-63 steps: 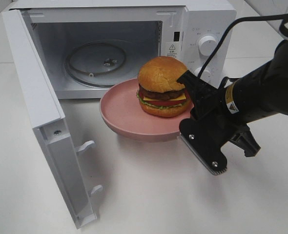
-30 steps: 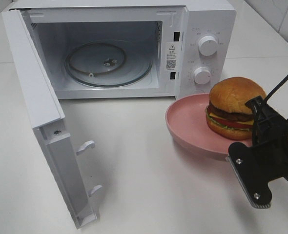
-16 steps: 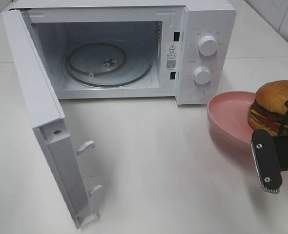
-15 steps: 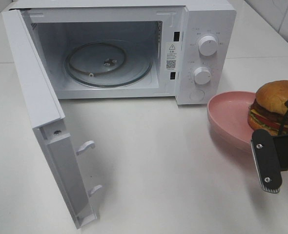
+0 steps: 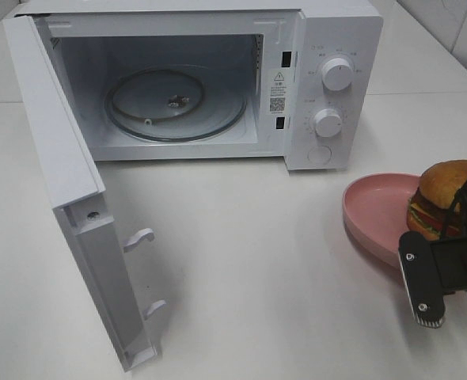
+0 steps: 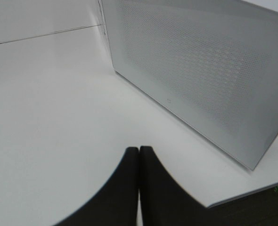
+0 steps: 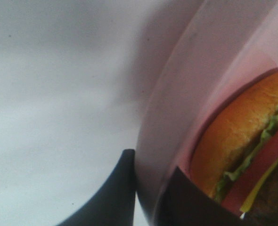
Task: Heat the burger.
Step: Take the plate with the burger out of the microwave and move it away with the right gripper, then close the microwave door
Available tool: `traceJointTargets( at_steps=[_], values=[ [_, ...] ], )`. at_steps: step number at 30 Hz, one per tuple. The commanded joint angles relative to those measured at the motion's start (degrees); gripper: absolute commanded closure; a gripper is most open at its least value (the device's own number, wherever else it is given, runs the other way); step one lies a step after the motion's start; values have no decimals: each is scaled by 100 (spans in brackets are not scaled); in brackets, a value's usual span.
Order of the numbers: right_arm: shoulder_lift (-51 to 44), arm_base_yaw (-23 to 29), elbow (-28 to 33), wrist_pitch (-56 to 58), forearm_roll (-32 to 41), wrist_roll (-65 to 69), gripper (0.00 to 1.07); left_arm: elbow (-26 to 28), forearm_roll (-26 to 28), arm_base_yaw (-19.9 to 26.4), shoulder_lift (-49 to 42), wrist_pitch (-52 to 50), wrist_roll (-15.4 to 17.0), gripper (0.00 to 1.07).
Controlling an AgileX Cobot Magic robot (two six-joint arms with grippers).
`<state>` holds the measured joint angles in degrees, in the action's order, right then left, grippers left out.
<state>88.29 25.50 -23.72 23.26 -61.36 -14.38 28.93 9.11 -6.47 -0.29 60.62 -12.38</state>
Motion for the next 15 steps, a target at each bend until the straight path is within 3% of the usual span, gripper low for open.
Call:
traceJointTargets(
  at_steps=[1,2,4,5,7,11,15],
  values=[
    [40,-23,-138,34,-11,395,96,0,-6,6,-115,-74,34,106],
    [40,-23,-138,34,-11,395,96,0,-6,6,-115,-74,34,106],
    [40,-23,-229,40,97,665,82,0,-6,6,-115,-74,34,106],
    [40,-23,-229,40,97,665,82,0,-6,6,-115,-74,34,106],
    [40,-23,-229,69,292,676,59,0,-6,6,-115,-74,34,106],
    [40,-6,-229,69,401,676,50,0,-6,6,-115,-74,34,106],
    [34,-6,-229,69,504,676,49,0,-6,6,-115,-74,34,106]
  ],
)
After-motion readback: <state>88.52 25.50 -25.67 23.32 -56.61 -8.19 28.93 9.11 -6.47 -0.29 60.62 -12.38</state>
